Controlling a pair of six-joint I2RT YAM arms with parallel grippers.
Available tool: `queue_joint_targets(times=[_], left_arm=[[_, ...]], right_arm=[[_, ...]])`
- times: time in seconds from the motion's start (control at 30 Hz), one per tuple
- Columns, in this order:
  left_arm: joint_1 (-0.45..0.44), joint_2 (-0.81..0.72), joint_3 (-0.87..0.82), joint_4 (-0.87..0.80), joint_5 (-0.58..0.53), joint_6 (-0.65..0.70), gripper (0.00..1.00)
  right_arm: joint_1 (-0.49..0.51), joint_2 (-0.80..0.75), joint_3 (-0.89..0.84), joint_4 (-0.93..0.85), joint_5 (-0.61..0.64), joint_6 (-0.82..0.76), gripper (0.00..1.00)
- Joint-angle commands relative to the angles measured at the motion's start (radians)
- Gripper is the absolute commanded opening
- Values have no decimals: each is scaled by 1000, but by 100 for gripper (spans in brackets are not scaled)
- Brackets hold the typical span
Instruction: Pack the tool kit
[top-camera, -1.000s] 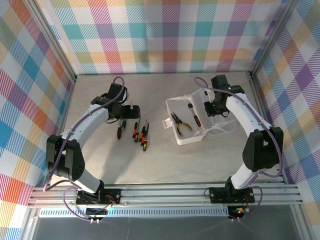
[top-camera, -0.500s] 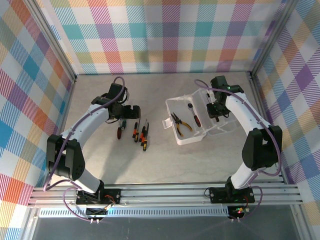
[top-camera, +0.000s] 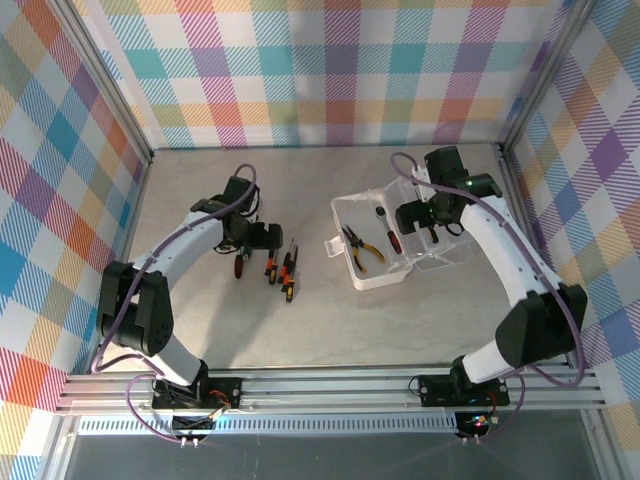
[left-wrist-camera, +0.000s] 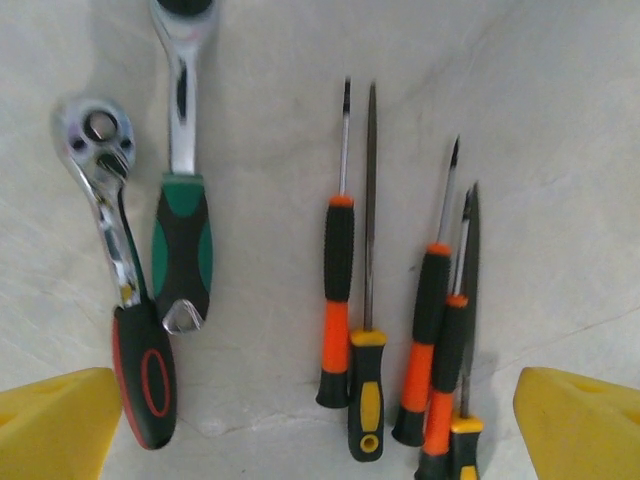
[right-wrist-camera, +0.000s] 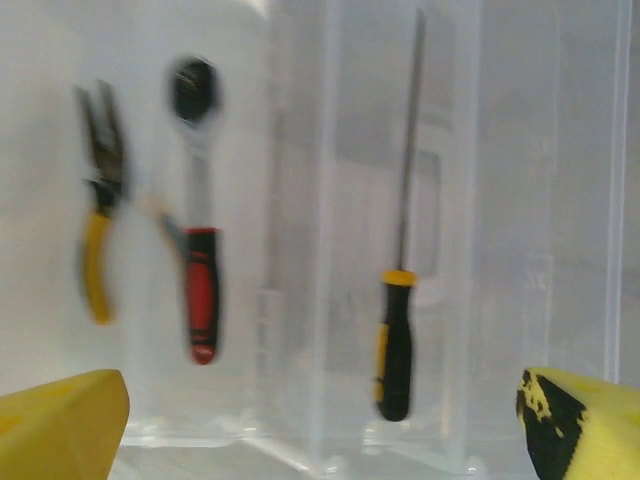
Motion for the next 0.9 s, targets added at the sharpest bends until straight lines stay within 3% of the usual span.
queue_joint_targets(times=[0.0,0.2,0.3,0.87], left_arm=[[-38,48,-34,8,-17,-14,93],[-48,133,-30,56,-57,-42,64],[-48,175,-11,67,-97,-44,55],[-46,313,84,86,-153,-33,38]], right_arm=[[38,-36,-8,36,-72,35,99],[70,-12,-16,43,-71,40,99],[75,-8,-30,47,-71,47,99],[83,-14,-45,50,-68,45,99]])
